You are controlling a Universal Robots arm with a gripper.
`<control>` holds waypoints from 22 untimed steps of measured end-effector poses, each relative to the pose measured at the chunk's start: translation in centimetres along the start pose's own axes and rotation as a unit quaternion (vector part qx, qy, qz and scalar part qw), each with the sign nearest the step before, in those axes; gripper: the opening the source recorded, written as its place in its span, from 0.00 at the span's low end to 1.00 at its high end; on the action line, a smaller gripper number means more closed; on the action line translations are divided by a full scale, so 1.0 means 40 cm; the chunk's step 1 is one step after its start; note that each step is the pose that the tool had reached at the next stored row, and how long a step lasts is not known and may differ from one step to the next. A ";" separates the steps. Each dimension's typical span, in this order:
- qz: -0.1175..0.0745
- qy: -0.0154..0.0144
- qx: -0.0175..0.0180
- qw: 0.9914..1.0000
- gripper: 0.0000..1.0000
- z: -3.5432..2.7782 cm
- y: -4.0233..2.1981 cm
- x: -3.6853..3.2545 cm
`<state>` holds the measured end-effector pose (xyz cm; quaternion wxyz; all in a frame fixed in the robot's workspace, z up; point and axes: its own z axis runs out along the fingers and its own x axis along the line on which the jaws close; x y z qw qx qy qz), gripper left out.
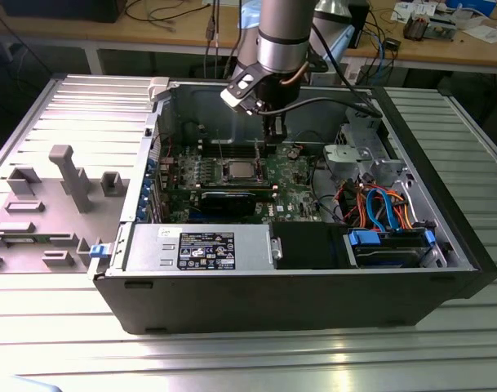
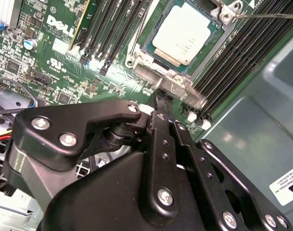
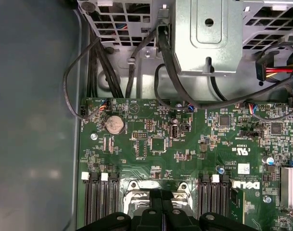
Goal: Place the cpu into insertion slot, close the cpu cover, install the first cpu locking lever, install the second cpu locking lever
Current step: 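Close the cpu cover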
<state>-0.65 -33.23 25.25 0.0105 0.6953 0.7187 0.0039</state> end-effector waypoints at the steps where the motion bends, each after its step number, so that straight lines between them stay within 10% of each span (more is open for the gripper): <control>1: 0.000 0.000 0.000 1.000 0.11 0.000 -0.002 0.000; 22: 0.000 0.000 0.000 1.000 0.11 0.034 -0.100 0.004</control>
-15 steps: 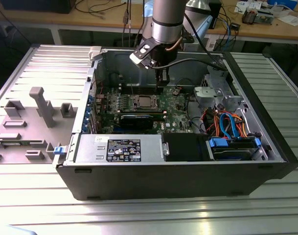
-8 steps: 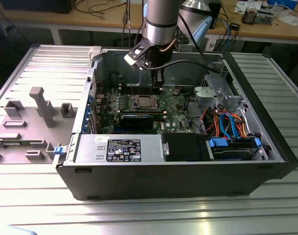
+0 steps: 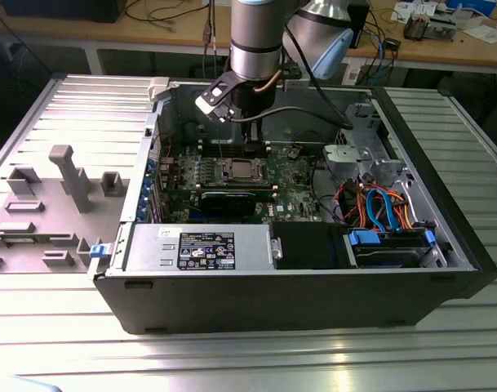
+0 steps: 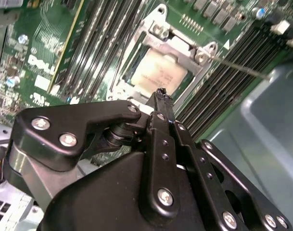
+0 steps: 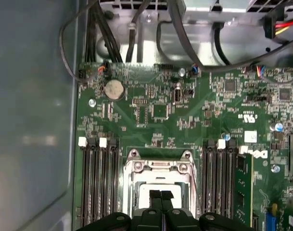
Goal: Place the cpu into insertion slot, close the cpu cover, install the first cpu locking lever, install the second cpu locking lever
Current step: 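Close the cpu cover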
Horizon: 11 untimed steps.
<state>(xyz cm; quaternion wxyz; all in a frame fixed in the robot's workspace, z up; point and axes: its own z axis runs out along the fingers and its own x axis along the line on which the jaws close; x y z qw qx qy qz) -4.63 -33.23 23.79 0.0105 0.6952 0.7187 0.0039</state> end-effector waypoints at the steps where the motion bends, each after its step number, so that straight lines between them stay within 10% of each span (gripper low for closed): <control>1: 0.000 0.000 0.000 1.000 0.11 0.005 -0.010 0.000; 11: 0.000 0.000 0.000 1.000 0.11 0.012 -0.024 0.001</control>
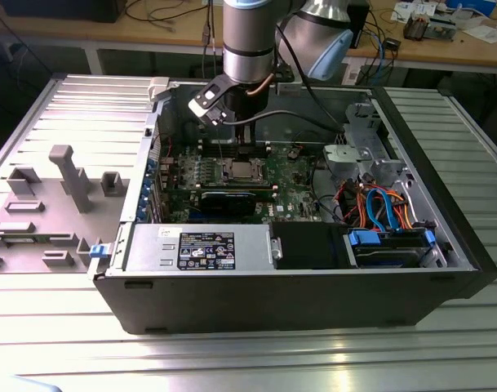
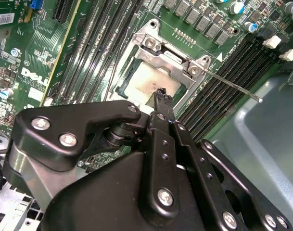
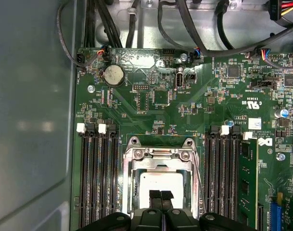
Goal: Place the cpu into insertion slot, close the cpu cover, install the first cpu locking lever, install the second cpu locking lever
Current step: 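Close the cpu cover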
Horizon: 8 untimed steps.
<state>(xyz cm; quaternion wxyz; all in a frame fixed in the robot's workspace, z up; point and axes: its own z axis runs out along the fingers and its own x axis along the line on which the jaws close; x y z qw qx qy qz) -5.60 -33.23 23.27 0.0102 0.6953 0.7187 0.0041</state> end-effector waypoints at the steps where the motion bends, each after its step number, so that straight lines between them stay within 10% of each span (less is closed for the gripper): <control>1: 0.000 0.000 0.000 1.000 0.11 0.000 0.000 0.000; 8: 0.000 0.000 0.000 1.000 0.11 0.002 -0.004 0.000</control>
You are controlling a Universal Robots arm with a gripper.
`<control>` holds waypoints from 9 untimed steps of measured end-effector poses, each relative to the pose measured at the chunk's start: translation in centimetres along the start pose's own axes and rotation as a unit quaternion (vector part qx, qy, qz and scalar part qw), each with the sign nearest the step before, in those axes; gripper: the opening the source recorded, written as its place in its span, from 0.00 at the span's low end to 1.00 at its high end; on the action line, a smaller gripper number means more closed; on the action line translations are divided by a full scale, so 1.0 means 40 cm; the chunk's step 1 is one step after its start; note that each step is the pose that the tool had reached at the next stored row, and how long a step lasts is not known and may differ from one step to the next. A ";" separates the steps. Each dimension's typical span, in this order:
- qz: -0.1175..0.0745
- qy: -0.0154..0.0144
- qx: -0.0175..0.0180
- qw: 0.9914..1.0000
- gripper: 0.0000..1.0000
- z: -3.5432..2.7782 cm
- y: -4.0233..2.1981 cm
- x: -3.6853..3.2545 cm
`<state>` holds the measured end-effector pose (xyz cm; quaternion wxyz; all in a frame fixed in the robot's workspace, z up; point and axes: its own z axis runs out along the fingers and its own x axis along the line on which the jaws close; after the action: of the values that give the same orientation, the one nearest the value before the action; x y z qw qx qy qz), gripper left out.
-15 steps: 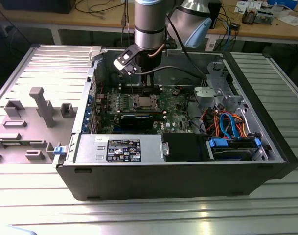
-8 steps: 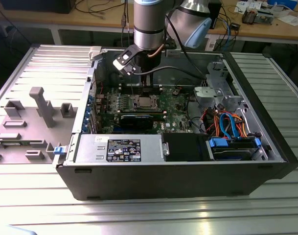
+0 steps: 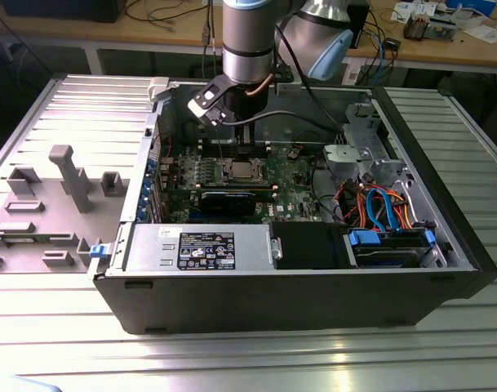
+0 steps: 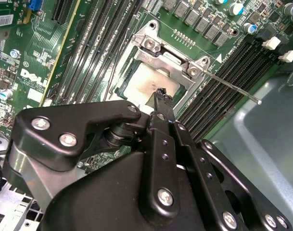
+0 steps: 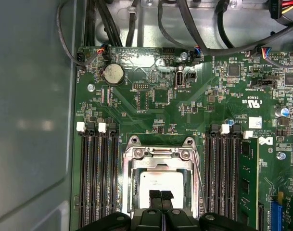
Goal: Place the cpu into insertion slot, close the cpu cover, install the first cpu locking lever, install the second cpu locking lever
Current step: 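Close the cpu cover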
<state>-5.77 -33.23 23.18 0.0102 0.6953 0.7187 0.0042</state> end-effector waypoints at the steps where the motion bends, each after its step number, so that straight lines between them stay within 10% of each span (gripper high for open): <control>1: 0.000 0.000 0.000 1.000 0.11 0.001 -0.003 0.000; 9: 0.000 0.000 0.000 1.000 0.11 0.004 -0.008 0.000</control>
<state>-6.09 -33.23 23.01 0.0101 0.6953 0.7187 0.0043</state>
